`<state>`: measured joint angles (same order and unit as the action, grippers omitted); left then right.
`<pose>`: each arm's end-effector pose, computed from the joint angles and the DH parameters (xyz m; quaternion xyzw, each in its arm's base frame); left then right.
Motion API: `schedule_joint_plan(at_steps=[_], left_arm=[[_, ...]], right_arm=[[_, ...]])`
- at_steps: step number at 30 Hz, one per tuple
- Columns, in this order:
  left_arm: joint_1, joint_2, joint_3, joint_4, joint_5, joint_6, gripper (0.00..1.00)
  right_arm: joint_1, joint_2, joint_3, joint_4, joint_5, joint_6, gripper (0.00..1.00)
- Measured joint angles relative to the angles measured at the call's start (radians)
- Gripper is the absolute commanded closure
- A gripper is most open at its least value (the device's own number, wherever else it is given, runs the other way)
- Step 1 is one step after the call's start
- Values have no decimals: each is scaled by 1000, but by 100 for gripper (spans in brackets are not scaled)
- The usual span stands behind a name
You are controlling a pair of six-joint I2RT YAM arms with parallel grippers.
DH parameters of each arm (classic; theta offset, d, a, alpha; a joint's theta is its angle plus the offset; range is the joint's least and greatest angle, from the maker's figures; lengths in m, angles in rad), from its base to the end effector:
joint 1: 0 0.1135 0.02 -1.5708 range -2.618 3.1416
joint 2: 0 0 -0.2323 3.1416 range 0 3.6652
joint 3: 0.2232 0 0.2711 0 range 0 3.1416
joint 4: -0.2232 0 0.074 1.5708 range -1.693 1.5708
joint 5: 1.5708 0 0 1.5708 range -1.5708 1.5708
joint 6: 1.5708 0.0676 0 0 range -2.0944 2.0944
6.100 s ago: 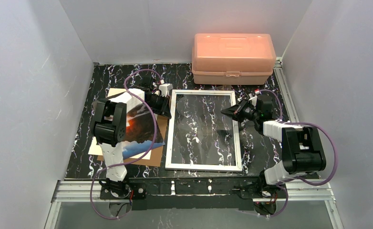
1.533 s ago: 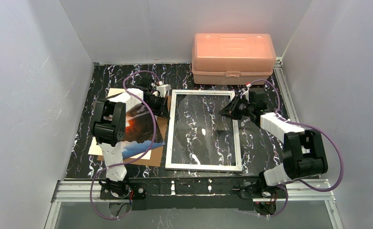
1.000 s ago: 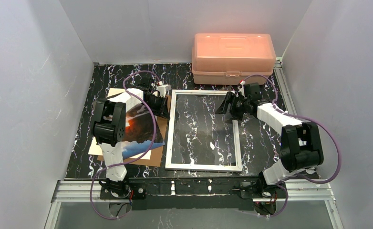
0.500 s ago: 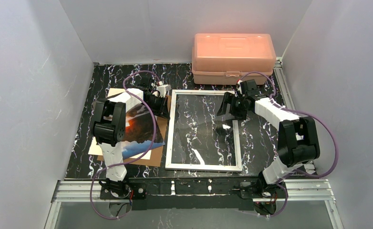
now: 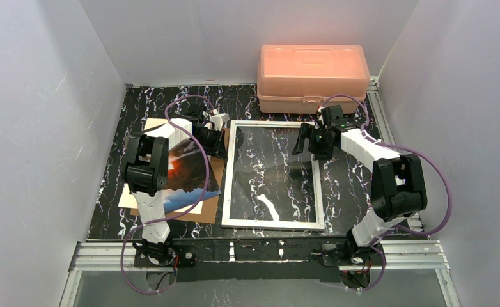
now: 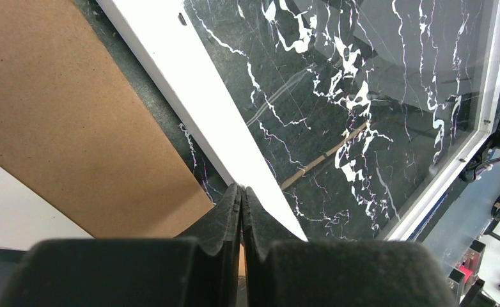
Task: Put the photo into the frame
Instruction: Place the photo frame item in the photo frame.
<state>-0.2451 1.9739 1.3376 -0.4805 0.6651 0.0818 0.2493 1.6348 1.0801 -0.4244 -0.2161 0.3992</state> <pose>0.3927 -0.1412 0.1040 0.2224 0.8967 -0.3344 0.1861 0.3543 0.1052 0.1409 0.0399 0.9507 0.1901 0.2419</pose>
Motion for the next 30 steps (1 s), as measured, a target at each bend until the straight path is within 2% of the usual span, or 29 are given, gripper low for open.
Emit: schedule_joint_plan(at_steps=[26, 30], left_arm=[[0, 0, 0, -13, 3, 0, 100], [0, 1, 0, -15, 5, 0, 100]], right_arm=[[0, 43, 31, -22, 54, -19, 1], [0, 43, 31, -21, 55, -18, 5]])
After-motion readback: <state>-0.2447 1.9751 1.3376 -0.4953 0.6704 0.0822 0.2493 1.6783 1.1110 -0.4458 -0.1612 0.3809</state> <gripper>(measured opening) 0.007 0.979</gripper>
